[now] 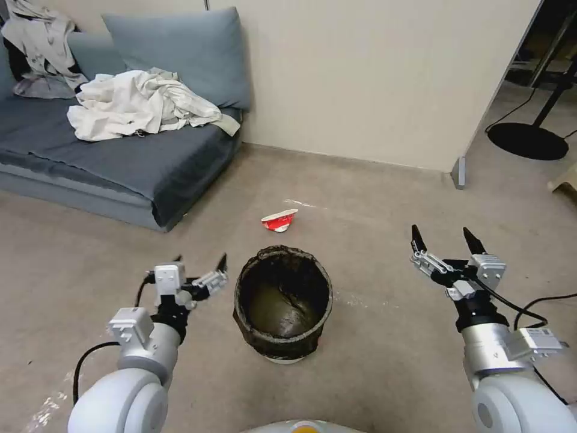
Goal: Pick up the trash can from the floor.
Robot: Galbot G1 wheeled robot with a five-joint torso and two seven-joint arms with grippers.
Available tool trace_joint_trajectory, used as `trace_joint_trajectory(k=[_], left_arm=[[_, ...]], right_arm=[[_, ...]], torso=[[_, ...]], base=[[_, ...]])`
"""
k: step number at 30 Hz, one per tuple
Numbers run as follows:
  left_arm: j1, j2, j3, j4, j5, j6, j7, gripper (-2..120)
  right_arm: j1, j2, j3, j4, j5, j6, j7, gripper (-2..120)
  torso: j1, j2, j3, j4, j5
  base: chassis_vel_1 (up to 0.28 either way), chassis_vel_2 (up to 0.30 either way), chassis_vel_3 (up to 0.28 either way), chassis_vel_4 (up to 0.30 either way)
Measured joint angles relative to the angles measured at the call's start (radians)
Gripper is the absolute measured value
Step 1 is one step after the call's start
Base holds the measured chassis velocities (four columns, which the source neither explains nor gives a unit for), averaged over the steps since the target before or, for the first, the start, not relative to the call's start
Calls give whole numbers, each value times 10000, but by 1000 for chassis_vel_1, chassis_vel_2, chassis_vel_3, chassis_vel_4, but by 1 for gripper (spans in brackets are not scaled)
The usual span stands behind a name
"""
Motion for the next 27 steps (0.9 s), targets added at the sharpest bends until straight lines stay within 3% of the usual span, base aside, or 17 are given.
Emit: trace_joint_trajectory(k=[5,27], left_arm=[[-110,76,36,-67,-253,574,-167,100],[-439,555,710,399,-330,610,-372,100]], right_arm=[[-58,39,8,37,-1,-8,4,100],[-177,125,74,153,-51,-87,49,100]], torso=[[0,0,0,1,0],[0,0,0,1,1]], base=[[0,0,0,0],[0,0,0,0]])
